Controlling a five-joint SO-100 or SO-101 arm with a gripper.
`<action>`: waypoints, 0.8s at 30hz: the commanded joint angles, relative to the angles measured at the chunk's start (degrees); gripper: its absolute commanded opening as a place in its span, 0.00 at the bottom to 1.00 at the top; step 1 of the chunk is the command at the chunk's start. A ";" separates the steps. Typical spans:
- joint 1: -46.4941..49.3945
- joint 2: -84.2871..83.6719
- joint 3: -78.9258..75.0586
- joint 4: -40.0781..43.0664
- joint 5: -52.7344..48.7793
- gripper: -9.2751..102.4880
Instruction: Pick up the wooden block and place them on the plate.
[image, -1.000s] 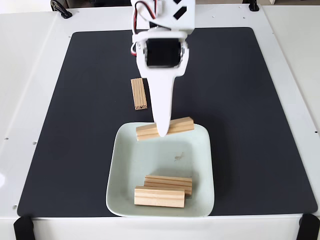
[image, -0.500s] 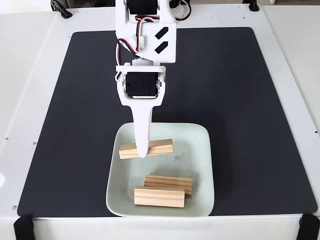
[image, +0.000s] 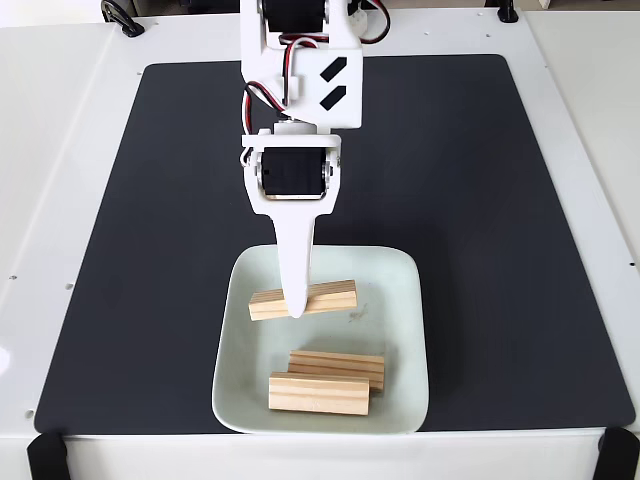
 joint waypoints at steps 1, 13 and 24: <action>0.09 0.70 -2.81 -1.05 0.53 0.08; -1.05 1.23 -2.11 -0.35 0.35 0.38; -2.02 2.11 -2.11 -0.26 0.35 0.46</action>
